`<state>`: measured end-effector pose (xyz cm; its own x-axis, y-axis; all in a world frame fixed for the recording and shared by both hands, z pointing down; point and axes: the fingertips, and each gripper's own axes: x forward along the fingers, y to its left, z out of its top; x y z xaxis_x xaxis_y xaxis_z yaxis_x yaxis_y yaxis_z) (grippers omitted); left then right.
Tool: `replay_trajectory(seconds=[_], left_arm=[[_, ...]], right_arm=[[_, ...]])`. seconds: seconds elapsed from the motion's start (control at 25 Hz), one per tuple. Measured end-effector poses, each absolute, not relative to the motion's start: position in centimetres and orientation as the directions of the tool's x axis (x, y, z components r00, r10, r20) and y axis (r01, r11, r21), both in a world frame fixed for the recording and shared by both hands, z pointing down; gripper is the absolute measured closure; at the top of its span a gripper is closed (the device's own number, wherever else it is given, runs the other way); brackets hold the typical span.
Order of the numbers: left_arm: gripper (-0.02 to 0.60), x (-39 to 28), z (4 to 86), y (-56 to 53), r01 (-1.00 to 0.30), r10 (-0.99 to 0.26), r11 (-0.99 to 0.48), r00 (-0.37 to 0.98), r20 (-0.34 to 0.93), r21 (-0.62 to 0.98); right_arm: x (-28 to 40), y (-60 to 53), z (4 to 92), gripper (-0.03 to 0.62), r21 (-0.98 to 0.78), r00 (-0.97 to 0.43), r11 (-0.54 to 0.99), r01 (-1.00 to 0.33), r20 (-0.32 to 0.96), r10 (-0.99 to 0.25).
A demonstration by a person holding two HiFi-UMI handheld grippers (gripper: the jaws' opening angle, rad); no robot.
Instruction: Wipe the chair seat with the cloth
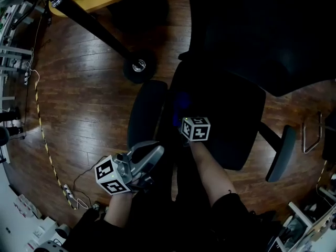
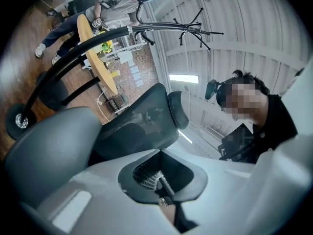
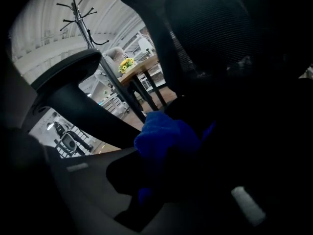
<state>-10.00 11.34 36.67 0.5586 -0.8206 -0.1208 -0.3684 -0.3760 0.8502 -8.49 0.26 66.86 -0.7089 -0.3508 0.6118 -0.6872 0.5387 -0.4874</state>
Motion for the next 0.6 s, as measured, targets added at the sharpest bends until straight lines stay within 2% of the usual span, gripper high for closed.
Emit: replay_trajectory(seconds=[0.24,0.6], left_arm=[[0.589,-7.3,37.0,10.9,-0.336,-0.765,-0.400,0.635,-0.109,0.853],[0.589,-2.4,35.7,8.4,-0.270,-0.657,-0.473,0.743,-0.131,0.839]], right_arm=[[4.4,-1.4,69.0,0.532,-0.388,-0.541,0.391,-0.835,0.708,-0.454],[26.3,-3.7,66.8,0.533,-0.173,-0.263,0.208,-0.963,0.776,-0.573]])
